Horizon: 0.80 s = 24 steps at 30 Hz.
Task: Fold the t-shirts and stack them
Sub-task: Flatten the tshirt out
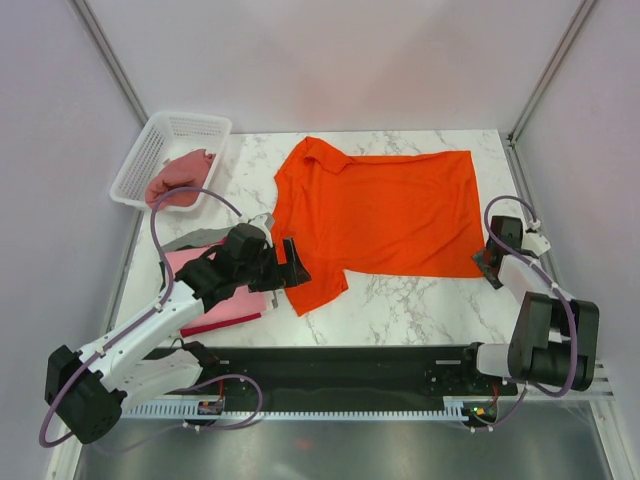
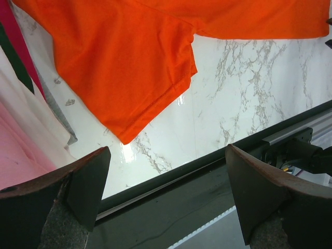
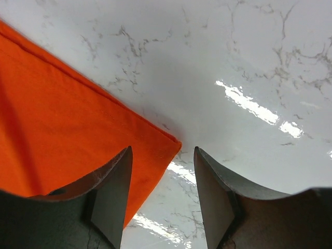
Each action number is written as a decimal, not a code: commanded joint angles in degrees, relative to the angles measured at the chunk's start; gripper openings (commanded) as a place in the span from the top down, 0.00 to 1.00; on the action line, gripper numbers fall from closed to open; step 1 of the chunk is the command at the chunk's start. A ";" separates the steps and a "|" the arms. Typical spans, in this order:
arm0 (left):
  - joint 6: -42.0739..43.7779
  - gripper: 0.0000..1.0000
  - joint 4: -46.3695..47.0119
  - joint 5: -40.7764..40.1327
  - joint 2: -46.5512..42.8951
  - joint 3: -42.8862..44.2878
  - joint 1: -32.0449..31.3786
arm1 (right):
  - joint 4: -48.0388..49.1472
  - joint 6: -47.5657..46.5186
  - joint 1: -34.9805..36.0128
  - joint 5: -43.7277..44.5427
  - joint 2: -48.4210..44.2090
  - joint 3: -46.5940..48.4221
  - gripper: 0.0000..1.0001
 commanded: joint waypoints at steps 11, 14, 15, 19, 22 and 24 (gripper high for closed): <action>2.67 0.01 0.48 -1.28 0.53 0.38 -0.23 | 3.29 1.94 -0.14 -1.22 7.59 1.30 0.70; 2.67 0.01 0.39 -1.37 0.79 0.38 -0.23 | 3.29 2.29 -0.14 -1.13 7.42 1.30 1.00; 2.58 0.01 0.48 -1.28 0.88 0.38 -0.23 | 2.86 2.38 -0.14 -1.13 7.33 1.30 1.00; 2.67 0.02 0.39 -0.67 1.41 0.46 -0.23 | 2.51 2.30 -0.14 -0.87 5.22 0.69 1.00; 2.49 0.04 0.39 0.21 1.85 0.38 -0.32 | 2.07 1.94 -0.14 -0.78 4.17 0.77 1.00; 1.97 0.05 0.39 0.82 2.02 0.38 -0.85 | 1.80 1.68 -0.14 -0.78 3.82 0.77 1.00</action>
